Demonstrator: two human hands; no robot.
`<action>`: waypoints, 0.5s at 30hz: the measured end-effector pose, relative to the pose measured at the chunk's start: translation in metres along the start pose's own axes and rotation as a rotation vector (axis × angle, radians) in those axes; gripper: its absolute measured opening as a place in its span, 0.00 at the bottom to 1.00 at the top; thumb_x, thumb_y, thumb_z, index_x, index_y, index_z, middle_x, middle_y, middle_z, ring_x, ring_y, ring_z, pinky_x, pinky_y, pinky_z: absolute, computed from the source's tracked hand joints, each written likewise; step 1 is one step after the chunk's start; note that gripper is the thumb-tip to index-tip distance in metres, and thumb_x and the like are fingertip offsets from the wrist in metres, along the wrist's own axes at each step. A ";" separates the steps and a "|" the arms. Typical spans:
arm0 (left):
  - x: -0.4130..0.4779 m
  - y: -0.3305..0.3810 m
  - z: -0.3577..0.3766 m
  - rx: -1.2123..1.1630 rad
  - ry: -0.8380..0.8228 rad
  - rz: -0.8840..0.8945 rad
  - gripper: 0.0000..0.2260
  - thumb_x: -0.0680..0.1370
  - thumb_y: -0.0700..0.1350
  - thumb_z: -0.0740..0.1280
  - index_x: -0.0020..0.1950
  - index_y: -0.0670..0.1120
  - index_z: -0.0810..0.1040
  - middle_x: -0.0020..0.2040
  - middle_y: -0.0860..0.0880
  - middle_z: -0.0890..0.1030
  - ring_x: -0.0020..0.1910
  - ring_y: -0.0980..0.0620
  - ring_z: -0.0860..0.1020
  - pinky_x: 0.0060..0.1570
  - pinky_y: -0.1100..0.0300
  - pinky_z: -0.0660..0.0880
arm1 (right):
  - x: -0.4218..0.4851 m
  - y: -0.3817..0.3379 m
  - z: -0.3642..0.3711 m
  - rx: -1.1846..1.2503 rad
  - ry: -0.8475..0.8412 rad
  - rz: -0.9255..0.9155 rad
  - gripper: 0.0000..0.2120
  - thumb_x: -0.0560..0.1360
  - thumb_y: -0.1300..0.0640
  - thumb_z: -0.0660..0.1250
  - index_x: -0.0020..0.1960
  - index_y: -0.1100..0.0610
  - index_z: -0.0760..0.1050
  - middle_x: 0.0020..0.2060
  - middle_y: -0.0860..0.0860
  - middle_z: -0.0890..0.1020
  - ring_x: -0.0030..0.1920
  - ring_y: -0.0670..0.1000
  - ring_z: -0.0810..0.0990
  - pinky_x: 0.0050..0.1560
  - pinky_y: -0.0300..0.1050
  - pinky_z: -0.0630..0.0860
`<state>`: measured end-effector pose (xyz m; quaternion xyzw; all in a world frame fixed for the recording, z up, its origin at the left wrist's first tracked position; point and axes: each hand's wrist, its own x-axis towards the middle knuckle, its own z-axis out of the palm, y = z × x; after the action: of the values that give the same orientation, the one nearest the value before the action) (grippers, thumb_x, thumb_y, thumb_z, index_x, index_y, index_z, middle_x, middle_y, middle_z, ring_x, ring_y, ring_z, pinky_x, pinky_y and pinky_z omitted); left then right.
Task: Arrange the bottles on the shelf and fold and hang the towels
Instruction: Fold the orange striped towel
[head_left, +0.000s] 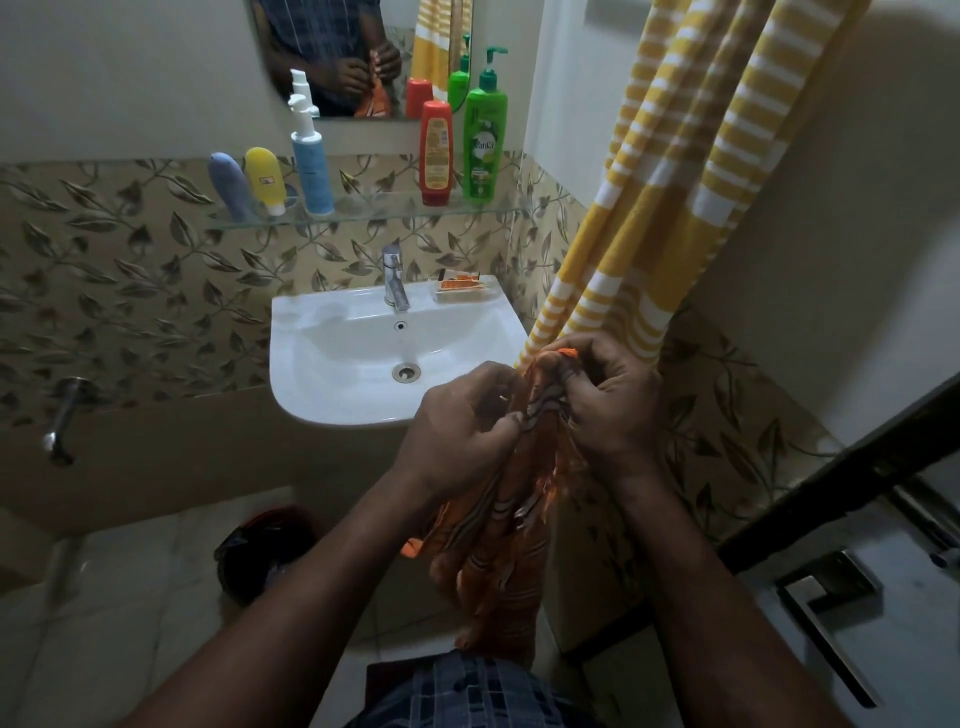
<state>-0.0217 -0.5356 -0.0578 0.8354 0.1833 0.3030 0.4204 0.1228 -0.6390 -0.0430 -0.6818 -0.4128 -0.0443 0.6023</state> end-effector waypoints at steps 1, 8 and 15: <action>-0.001 -0.003 0.001 0.018 -0.015 0.000 0.12 0.76 0.47 0.72 0.58 0.50 0.80 0.49 0.55 0.85 0.49 0.57 0.84 0.49 0.52 0.84 | 0.001 0.000 0.000 0.005 -0.008 0.000 0.02 0.77 0.58 0.75 0.49 0.52 0.85 0.42 0.47 0.87 0.45 0.50 0.86 0.47 0.52 0.83; -0.005 -0.034 0.013 0.217 -0.110 -0.098 0.14 0.74 0.50 0.70 0.55 0.55 0.70 0.46 0.54 0.81 0.44 0.49 0.81 0.44 0.50 0.79 | 0.012 0.006 -0.005 0.209 -0.058 0.088 0.01 0.76 0.57 0.75 0.48 0.52 0.84 0.44 0.51 0.87 0.47 0.54 0.86 0.51 0.51 0.82; -0.015 -0.069 0.013 0.389 -0.156 -0.029 0.24 0.70 0.58 0.58 0.61 0.50 0.79 0.52 0.49 0.86 0.52 0.42 0.83 0.45 0.50 0.77 | 0.035 0.009 -0.020 0.418 0.031 0.183 0.02 0.77 0.63 0.74 0.47 0.57 0.83 0.41 0.52 0.84 0.43 0.52 0.82 0.49 0.50 0.80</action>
<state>-0.0283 -0.5116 -0.1253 0.9190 0.2176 0.1902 0.2682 0.1598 -0.6374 -0.0255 -0.5760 -0.3400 0.0863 0.7384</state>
